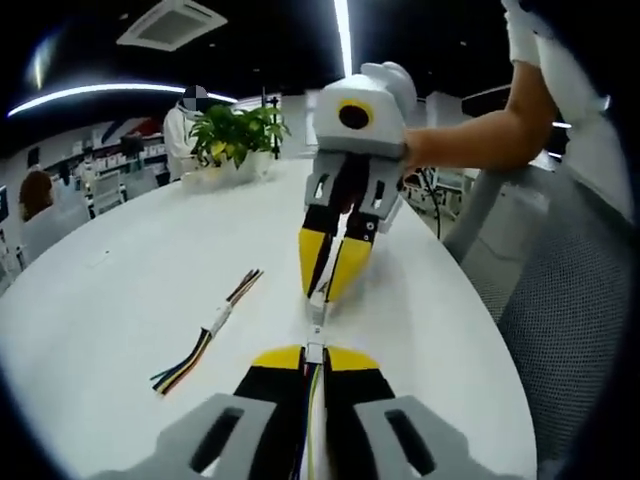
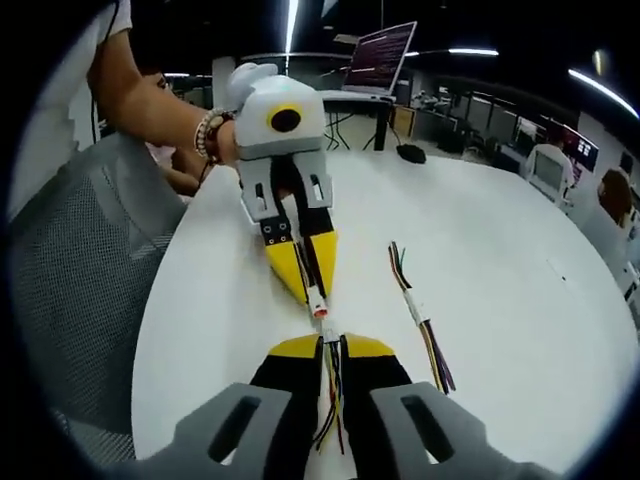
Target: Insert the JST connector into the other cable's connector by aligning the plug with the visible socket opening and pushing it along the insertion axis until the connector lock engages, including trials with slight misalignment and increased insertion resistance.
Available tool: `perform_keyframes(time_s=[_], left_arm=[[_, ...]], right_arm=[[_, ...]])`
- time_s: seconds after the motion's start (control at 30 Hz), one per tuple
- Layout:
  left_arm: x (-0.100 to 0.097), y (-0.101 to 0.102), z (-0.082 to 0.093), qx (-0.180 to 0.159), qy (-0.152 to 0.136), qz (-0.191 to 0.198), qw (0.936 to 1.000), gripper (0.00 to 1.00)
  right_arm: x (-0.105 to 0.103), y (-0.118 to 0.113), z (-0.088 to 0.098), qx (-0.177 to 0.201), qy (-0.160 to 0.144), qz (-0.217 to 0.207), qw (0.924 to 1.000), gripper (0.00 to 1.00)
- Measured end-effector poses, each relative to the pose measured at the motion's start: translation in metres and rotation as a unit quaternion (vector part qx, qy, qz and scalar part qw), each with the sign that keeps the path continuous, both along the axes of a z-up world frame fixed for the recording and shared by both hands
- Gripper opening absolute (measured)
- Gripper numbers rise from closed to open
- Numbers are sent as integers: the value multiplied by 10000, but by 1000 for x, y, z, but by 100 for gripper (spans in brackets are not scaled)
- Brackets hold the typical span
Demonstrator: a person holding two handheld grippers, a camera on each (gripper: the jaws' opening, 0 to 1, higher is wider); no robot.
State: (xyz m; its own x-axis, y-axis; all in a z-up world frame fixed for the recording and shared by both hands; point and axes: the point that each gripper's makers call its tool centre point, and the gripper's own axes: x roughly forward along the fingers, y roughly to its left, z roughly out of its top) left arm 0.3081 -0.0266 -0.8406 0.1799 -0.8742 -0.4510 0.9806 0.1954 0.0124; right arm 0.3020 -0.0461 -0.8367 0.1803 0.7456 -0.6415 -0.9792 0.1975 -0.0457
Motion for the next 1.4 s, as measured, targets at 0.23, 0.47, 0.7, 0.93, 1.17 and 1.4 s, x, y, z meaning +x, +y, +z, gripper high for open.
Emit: perform_keyframes(time_s=[0.23,0.47,0.7,0.93,1.17,1.4], left_arm=[[-1,-2,2,-7,-27,-26,10000,0],[-3,-2,-1,56,-39,-78,9999,0],[-6,-1,-5,154,-37,-146,9998,0],[-10,-2,-7,230,-58,-288,9993,0],[-13,-1,-14,457,-147,-448,9978,0],[-13,-1,-14,502,-188,-486,9974,0]], right_arm=[[-1,5,-6,-117,-22,98,9999,4],[-4,6,-11,-270,-26,179,9995,4],[-6,7,-14,-339,8,245,9991,4],[-9,8,-16,-421,1,354,9985,4],[-13,9,-24,-648,15,470,9968,4],[-13,8,-25,-647,85,409,9970,4]])
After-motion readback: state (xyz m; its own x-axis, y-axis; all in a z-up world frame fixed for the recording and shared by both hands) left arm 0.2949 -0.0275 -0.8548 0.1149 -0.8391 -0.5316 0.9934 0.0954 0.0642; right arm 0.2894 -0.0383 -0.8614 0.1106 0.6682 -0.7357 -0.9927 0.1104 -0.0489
